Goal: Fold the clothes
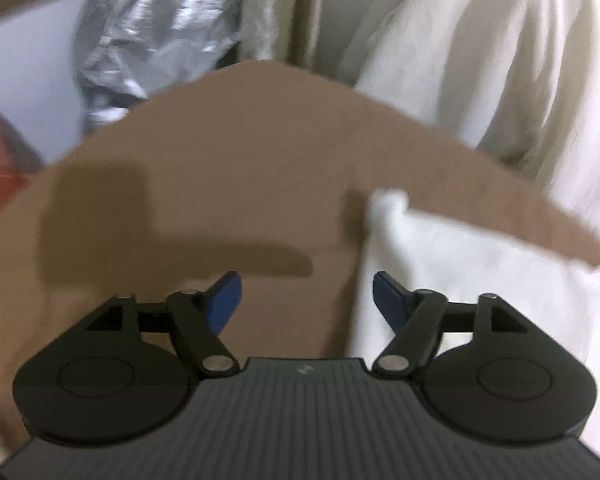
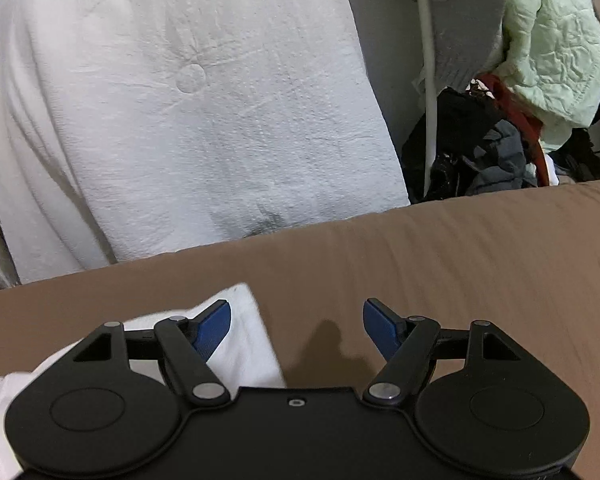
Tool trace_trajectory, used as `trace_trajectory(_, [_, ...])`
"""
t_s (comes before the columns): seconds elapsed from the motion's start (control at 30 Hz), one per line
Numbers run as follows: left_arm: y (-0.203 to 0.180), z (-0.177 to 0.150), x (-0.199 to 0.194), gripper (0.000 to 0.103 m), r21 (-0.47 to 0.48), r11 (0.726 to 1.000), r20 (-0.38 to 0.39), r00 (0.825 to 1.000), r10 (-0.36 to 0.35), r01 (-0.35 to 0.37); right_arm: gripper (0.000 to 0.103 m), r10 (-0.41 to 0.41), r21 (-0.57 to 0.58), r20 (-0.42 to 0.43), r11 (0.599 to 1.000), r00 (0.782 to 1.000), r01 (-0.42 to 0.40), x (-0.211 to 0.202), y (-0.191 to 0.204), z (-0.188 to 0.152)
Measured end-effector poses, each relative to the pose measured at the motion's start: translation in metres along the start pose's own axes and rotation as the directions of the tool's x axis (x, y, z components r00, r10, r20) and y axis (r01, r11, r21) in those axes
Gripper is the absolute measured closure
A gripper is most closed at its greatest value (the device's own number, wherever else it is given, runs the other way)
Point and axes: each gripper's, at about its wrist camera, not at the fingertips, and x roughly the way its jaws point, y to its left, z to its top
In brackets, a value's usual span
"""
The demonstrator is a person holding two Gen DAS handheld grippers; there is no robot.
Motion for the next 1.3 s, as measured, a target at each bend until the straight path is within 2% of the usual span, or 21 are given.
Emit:
trace_trajectory(0.07, [0.013, -0.014, -0.025, 0.030, -0.008, 1.000, 0.016, 1.000, -0.008, 0.008, 0.025, -0.029, -0.034, 0.003, 0.999, 1.000, 0.029, -0.005, 0.009, -0.008])
trace_trajectory(0.13, [0.028, -0.031, -0.049, 0.026, -0.046, 0.999, 0.023, 0.999, -0.026, 0.027, 0.025, -0.058, -0.115, -0.041, 0.992, 0.997, 0.053, -0.004, 0.026, -0.013])
trace_trajectory(0.23, [0.046, -0.061, -0.075, 0.022, -0.093, 0.995, 0.039, 0.998, -0.040, 0.043, 0.024, -0.073, -0.251, -0.037, 0.966, 0.997, 0.062, -0.023, 0.051, -0.016])
trace_trajectory(0.4, [0.031, -0.087, -0.091, 0.022, 0.104, 0.989, 0.049, 0.993, -0.106, 0.101, 0.014, -0.005, -0.438, 0.122, 0.897, 0.992, 0.058, -0.085, 0.079, -0.027])
trace_trajectory(0.47, [0.019, -0.096, -0.088, 0.021, 0.197, 0.972, 0.049, 0.989, -0.137, 0.125, 0.014, 0.038, -0.474, 0.103, 0.880, 0.994, 0.015, -0.105, 0.081, -0.028])
trace_trajectory(0.5, [0.014, -0.100, -0.080, 0.022, 0.205, 0.974, 0.039, 0.993, -0.111, 0.101, 0.014, 0.059, -0.484, 0.082, 0.875, 0.995, -0.012, -0.115, 0.080, -0.028])
trace_trajectory(0.53, [0.010, -0.105, -0.071, 0.027, 0.213, 0.974, 0.031, 0.996, -0.085, 0.077, 0.014, 0.075, -0.472, 0.061, 0.881, 0.995, -0.038, -0.123, 0.076, -0.028])
trace_trajectory(0.57, [0.006, -0.110, -0.063, 0.041, 0.222, 0.974, 0.022, 0.998, -0.059, 0.053, 0.014, 0.092, -0.460, 0.041, 0.886, 0.995, -0.063, -0.131, 0.071, -0.027])
trace_trajectory(0.6, [0.002, -0.115, -0.054, 0.086, 0.222, 0.974, 0.003, 0.999, -0.042, 0.040, 0.014, 0.106, -0.446, 0.021, 0.891, 0.994, -0.086, -0.139, 0.066, -0.027])
trace_trajectory(0.63, [0.001, -0.121, -0.045, 0.103, 0.210, 0.976, -0.038, 0.998, -0.053, 0.059, 0.014, 0.106, -0.427, 0.006, 0.900, 0.994, -0.093, -0.143, 0.059, -0.026])
trace_trajectory(0.67, [0.000, -0.126, -0.041, 0.103, 0.211, 0.975, -0.056, 0.996, -0.062, 0.073, 0.013, 0.104, -0.407, -0.007, 0.908, 0.995, -0.098, -0.146, 0.052, -0.026])
trace_trajectory(0.77, [-0.002, -0.135, -0.046, 0.103, 0.258, 0.964, 0.039, 0.998, 0.048, -0.056, 0.013, 0.097, -0.349, -0.044, 0.931, 0.994, -0.106, -0.148, 0.029, -0.028])
trace_trajectory(0.87, [0.032, -0.127, -0.064, 0.103, 0.148, 0.978, 0.088, 0.987, 0.138, -0.150, 0.013, 0.090, -0.315, -0.062, 0.943, 0.994, -0.105, -0.145, 0.009, -0.036])
trace_trajectory(0.9, [0.044, -0.124, -0.068, 0.103, 0.104, 0.985, 0.081, 0.988, 0.132, -0.140, 0.013, 0.086, -0.308, -0.066, 0.946, 0.994, -0.103, -0.144, 0.003, -0.039])
trace_trajectory(1.0, [0.071, -0.119, -0.071, 0.101, -0.005, 0.998, 0.012, 0.998, -0.066, 0.066, 0.013, 0.057, -0.309, -0.090, 0.947, 0.994, -0.082, -0.132, -0.010, -0.049])
trace_trajectory(1.07, [0.054, -0.123, -0.067, 0.098, 0.063, 0.994, 0.032, 0.996, -0.088, 0.086, 0.013, 0.044, -0.303, -0.114, 0.950, 0.992, -0.077, -0.121, -0.014, -0.053])
trace_trajectory(1.1, [0.046, -0.125, -0.065, 0.090, 0.097, 0.991, 0.041, 0.994, -0.100, 0.095, 0.013, 0.036, -0.296, -0.124, 0.952, 0.992, -0.072, -0.116, -0.015, -0.055])
trace_trajectory(1.13, [0.038, -0.127, -0.064, 0.068, 0.131, 0.986, 0.050, 0.993, -0.111, 0.104, 0.013, 0.029, -0.289, -0.134, 0.955, 0.991, -0.067, -0.112, -0.016, -0.057])
trace_trajectory(1.2, [0.021, -0.132, -0.060, 0.038, 0.199, 0.973, 0.067, 0.988, -0.136, 0.120, 0.013, 0.026, -0.266, -0.152, 0.962, 0.988, -0.066, -0.104, -0.015, -0.062])
trace_trajectory(1.27, [0.005, -0.136, -0.056, 0.037, 0.266, 0.955, 0.081, 0.984, -0.161, 0.135, 0.013, 0.042, -0.243, -0.176, 0.966, 0.983, -0.084, -0.100, -0.013, -0.067])
trace_trajectory(1.3, [-0.002, -0.139, -0.052, 0.062, 0.287, 0.947, 0.075, 0.982, -0.171, 0.142, 0.013, 0.050, -0.230, -0.188, 0.969, 0.981, -0.093, -0.098, -0.013, -0.070])
